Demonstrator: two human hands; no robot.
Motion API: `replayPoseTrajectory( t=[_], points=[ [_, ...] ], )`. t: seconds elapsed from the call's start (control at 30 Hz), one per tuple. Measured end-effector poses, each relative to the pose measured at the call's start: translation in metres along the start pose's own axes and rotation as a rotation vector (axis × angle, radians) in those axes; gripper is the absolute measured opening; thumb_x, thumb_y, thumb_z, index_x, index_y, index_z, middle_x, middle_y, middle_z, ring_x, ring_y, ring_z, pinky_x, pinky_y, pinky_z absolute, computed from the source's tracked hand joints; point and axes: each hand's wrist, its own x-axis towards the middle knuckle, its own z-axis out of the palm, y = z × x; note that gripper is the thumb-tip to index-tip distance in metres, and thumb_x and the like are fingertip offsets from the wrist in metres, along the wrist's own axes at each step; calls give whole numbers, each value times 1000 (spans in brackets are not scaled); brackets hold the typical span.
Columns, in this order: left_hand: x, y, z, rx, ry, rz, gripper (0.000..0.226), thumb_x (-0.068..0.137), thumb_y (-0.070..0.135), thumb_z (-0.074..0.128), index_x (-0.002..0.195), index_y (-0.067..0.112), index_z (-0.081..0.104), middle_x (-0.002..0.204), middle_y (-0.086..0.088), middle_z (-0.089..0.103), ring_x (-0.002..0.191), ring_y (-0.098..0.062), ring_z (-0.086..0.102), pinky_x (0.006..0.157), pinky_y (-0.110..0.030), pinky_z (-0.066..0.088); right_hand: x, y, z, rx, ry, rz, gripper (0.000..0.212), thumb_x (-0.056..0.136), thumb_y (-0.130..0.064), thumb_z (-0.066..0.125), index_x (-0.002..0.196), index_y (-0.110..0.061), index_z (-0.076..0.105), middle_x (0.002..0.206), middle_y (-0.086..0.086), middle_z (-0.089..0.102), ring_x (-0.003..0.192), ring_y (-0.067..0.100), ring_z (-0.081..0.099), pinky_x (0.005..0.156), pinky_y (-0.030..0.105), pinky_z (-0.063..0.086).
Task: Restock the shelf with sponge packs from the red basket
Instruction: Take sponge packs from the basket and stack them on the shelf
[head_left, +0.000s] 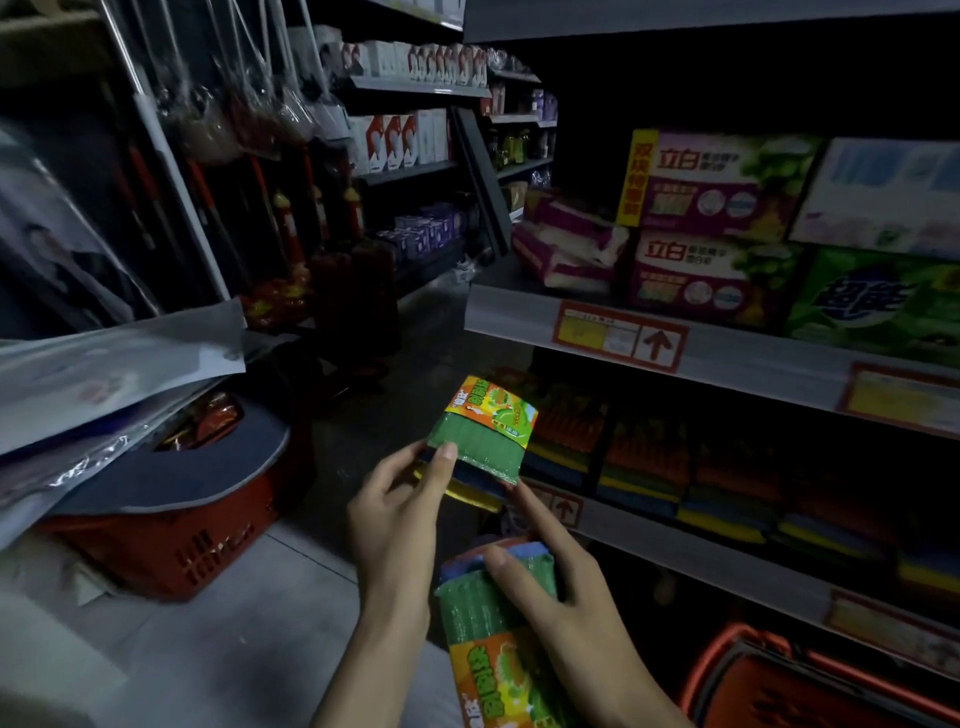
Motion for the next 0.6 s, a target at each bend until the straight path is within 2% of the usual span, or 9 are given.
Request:
replayPoseTrajectory(
  t=[0.03, 0.07, 0.17, 0.23, 0.33, 0.43, 0.47, 0.53, 0.6],
  points=[
    [0, 2, -2, 7, 12, 7, 25, 83, 36, 81, 105, 28, 74, 90, 15, 79, 88, 3, 72, 80, -27, 56, -2, 1, 3, -6, 0, -4, 69, 90, -50, 71, 150, -52, 37, 132, -42, 56, 128, -22, 43, 119, 28, 36],
    [1, 3, -5, 9, 19, 16, 22, 83, 35, 82, 102, 27, 74, 88, 15, 79, 86, 3, 72, 77, -26, 55, -4, 1, 5, -15, 0, -14, 70, 88, -52, 72, 149, -54, 38, 134, -42, 55, 129, -21, 43, 117, 26, 37],
    [0, 7, -12, -17, 4, 35, 17, 85, 28, 80, 100, 26, 72, 83, 20, 77, 81, 6, 72, 74, -24, 53, -9, 0, 11, -24, -9, -19, 69, 89, -43, 74, 146, -56, 37, 116, -56, 52, 112, -29, 50, 92, 1, 41],
    [0, 10, -15, -39, -3, 37, 18, 87, 28, 78, 103, 26, 71, 83, 22, 76, 81, 7, 71, 77, -26, 53, -8, -6, 13, -56, -27, -24, 69, 90, -38, 74, 143, -58, 34, 109, -60, 51, 106, -30, 51, 90, 0, 41],
    [6, 13, -14, -76, 8, 40, 20, 89, 26, 76, 107, 22, 71, 86, 23, 77, 84, 8, 71, 84, -27, 54, 3, -12, 14, -104, -40, -48, 73, 92, -40, 72, 148, -56, 29, 107, -60, 51, 108, -33, 47, 97, 7, 40],
    [15, 11, -8, -101, 27, 21, 13, 89, 25, 75, 102, 25, 70, 89, 14, 78, 88, 7, 71, 89, -29, 56, 20, -13, 13, -63, -33, -57, 73, 95, -33, 69, 152, -50, 27, 103, -44, 66, 102, -26, 56, 87, 2, 41],
    [19, 10, -5, -107, 25, 16, 12, 91, 25, 74, 102, 26, 70, 94, 13, 77, 91, 4, 72, 90, -29, 56, 25, -14, 13, -41, -28, -56, 72, 96, -33, 69, 152, -51, 27, 106, -44, 66, 103, -25, 57, 85, 0, 41],
    [25, 6, 0, -105, 2, 13, 13, 95, 25, 68, 108, 26, 69, 105, 13, 74, 101, -5, 71, 89, -29, 55, 35, -14, 12, -14, -9, -72, 72, 93, -44, 69, 149, -58, 26, 119, -57, 49, 114, -32, 44, 95, 3, 40],
    [31, 1, 4, -94, -33, 9, 21, 100, 20, 62, 119, 24, 68, 112, 14, 71, 108, -8, 67, 90, -28, 53, 44, -14, 11, 16, 8, -75, 75, 86, -60, 70, 147, -66, 27, 135, -59, 35, 128, -31, 32, 114, 18, 34]
  ],
)
